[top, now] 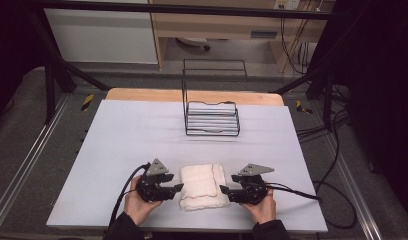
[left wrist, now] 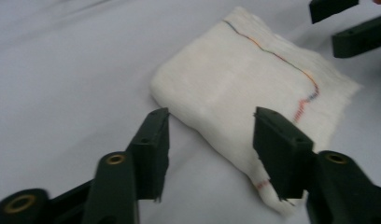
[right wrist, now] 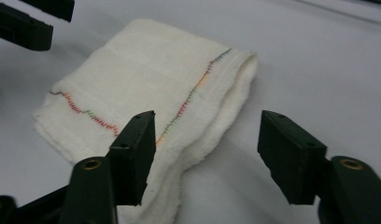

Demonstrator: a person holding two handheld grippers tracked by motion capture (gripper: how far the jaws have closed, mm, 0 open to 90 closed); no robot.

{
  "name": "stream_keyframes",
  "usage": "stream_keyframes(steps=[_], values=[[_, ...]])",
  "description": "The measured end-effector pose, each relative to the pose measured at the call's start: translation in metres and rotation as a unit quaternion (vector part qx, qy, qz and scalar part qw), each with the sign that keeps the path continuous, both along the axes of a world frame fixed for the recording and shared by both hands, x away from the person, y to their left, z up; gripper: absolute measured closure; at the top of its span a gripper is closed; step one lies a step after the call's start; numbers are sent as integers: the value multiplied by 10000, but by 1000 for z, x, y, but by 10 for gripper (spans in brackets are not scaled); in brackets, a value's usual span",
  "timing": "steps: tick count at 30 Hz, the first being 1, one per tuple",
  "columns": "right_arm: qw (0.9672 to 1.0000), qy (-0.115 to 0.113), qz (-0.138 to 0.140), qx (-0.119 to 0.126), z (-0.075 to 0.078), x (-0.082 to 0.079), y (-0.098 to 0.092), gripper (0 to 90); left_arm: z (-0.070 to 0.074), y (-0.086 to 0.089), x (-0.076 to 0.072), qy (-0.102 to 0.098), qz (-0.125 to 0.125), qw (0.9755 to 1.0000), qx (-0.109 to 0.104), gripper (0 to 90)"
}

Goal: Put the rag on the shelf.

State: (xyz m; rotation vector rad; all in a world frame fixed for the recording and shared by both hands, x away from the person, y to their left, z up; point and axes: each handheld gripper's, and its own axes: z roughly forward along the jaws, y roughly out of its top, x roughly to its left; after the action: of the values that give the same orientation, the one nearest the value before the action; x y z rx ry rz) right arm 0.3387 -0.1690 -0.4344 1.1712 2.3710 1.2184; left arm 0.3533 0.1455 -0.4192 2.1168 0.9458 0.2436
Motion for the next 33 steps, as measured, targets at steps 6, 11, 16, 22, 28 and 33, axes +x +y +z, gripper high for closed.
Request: stream_keyframes(steps=[6, 11, 16, 22, 28, 33], values=[[9998, 98, -106, 151, -5, 9, -8, 234, -12, -7, 30, 141, 254, 9995, 139, 303], [9999, 61, -55, 111, -6, 12, -10, 152, -16, -9, 48, 306, 432, 9986, -32, 284], [10000, 51, -52, 59, -7, 13, -10, 120, -21, -9, 55, 407, 527, 9978, -22, 360], [9999, 85, -89, 91, -8, 15, -9, 87, -26, -12, 52, 622, 516, 9966, -183, 558], [9999, 138, -61, 76, -10, 15, -8, 68, -28, -15, 50, 709, 508, 9959, -255, 655], [9998, 146, -65, 133, -10, 19, -8, 56, -29, -18, 49, 740, 459, 9958, -278, 717]])
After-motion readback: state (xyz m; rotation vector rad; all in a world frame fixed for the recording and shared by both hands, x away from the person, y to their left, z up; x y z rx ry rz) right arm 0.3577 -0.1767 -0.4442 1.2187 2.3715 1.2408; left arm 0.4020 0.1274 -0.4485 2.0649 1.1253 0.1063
